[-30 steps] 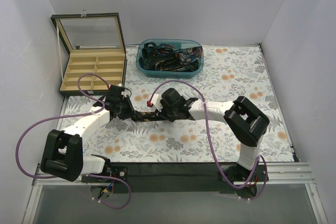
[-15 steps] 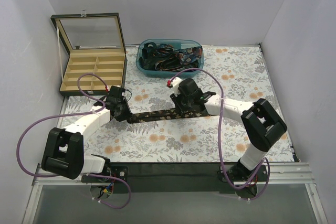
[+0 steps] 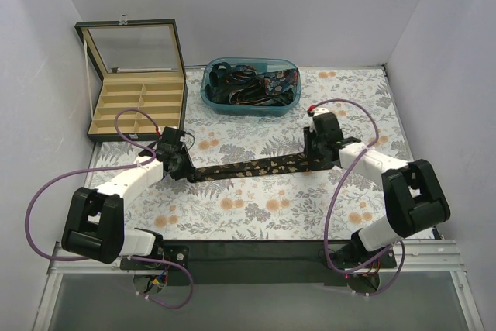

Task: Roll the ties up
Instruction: Roll the tie

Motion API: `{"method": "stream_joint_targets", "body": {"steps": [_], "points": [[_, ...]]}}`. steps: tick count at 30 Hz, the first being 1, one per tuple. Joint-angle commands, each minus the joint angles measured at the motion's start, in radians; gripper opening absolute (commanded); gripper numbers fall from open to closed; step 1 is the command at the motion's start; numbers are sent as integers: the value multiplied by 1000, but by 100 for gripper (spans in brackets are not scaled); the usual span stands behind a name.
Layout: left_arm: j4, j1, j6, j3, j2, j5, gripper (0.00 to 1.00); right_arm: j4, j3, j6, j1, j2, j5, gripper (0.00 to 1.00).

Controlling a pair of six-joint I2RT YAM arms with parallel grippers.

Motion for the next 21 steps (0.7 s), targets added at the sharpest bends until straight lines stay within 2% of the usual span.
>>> {"method": "stream_joint_targets", "body": {"steps": [1, 5, 11, 21], "points": [[4, 6, 6, -15, -12, 3, 0, 16, -26, 62, -91, -58, 49, 31], [7, 6, 7, -15, -15, 5, 0, 17, -45, 73, -186, -67, 27, 31], [8, 6, 12, -15, -17, 6, 0, 55, -68, 107, -298, -41, -95, 32], [8, 6, 15, -15, -23, 6, 0, 144, -89, 130, -327, 10, -244, 32]]}}
